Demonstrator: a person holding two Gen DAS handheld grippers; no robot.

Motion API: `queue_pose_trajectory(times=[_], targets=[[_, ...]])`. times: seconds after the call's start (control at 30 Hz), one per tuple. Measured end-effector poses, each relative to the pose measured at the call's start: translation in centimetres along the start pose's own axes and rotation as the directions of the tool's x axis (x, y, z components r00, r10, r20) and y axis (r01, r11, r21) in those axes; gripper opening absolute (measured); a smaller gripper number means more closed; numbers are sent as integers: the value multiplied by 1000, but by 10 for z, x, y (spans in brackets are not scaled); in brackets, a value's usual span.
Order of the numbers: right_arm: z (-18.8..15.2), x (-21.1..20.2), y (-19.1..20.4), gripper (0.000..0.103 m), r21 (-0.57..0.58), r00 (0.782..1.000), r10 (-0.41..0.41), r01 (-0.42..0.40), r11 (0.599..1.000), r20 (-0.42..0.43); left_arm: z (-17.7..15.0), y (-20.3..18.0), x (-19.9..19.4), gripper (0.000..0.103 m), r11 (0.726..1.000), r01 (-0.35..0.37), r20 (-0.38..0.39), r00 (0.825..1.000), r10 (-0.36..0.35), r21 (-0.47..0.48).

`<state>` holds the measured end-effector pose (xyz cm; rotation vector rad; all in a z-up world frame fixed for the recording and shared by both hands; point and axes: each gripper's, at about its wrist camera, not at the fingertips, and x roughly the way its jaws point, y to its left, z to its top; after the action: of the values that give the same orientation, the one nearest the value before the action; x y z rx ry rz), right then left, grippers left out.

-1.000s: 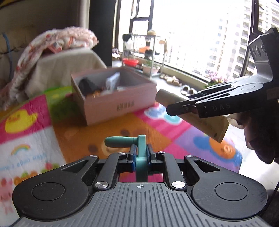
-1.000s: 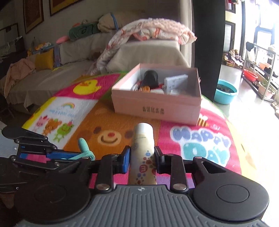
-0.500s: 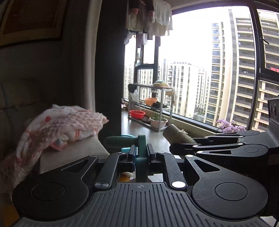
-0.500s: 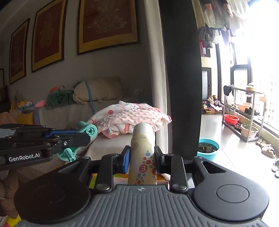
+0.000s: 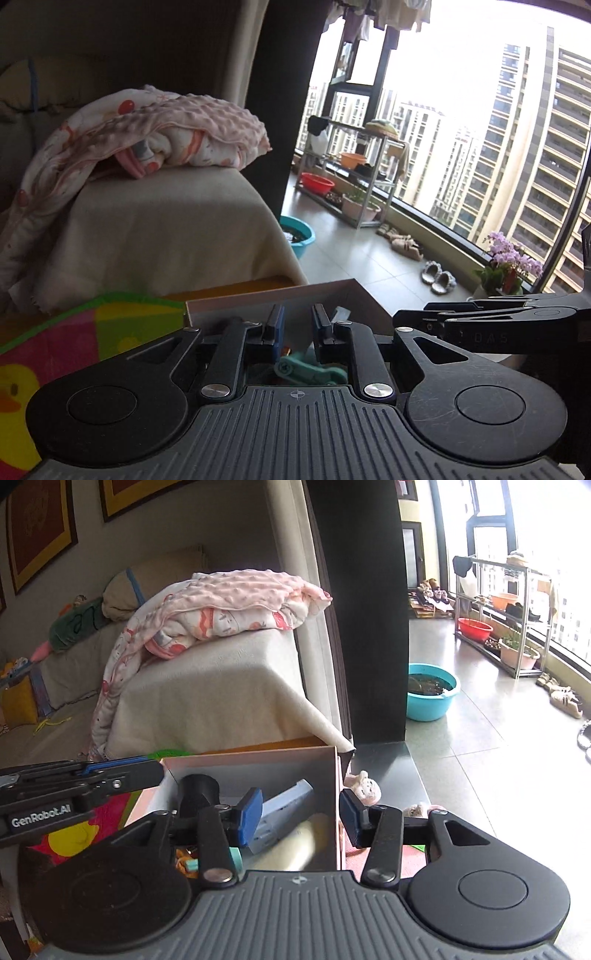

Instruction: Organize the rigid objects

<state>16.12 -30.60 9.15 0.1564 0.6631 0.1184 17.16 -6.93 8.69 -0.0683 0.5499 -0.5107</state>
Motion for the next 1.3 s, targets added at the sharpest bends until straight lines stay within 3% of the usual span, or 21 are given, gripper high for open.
queue_pose_trajectory(times=[0.1, 0.27, 0.33, 0.4, 0.53, 0.6, 0.67, 0.87, 0.93, 1.1, 1.3], targets=[[-17, -13, 5, 50, -19, 1000, -3, 3, 1000, -8, -21, -8, -37, 18, 999, -31, -5, 999, 31, 43], [-69, -48, 25, 64, -56, 1000, 12, -13, 998, -25, -76, -11, -93, 18, 992, -109, -50, 992, 112, 59], [-94, -65, 37, 75, -101, 999, -16, 19, 995, 36, -102, -11, -106, 18, 985, -160, -96, 981, 166, 67], [-115, -75, 49, 77, -131, 998, -48, 52, 990, 36, -126, -14, -114, 18, 975, -197, -152, 965, 211, 103], [-155, -80, 61, 76, -106, 995, 42, -51, 993, -91, -168, -27, -127, 18, 944, -242, -216, 932, 291, 225], [-170, -79, 67, 77, -106, 992, 36, -49, 993, -124, -178, -34, -131, 17, 931, -257, -166, 938, 305, 258], [-181, -78, 70, 78, -117, 993, 17, -31, 993, -117, -179, -39, -131, 8, 933, -259, -165, 938, 304, 248], [-185, -70, 78, 103, -162, 991, -59, 40, 986, -118, -177, -45, -121, 8, 959, -237, -148, 954, 260, 159], [-183, -69, 73, 103, -141, 990, -74, 57, 988, -122, -176, -44, -120, 8, 968, -218, -145, 961, 236, 127], [-184, -68, 73, 103, -158, 991, -80, 62, 986, -112, -176, -28, -120, 13, 985, -163, -130, 979, 155, -54], [-187, -68, 70, 103, -146, 994, -71, 59, 988, -81, -178, -40, -114, 16, 980, -200, -92, 976, 198, -16]])
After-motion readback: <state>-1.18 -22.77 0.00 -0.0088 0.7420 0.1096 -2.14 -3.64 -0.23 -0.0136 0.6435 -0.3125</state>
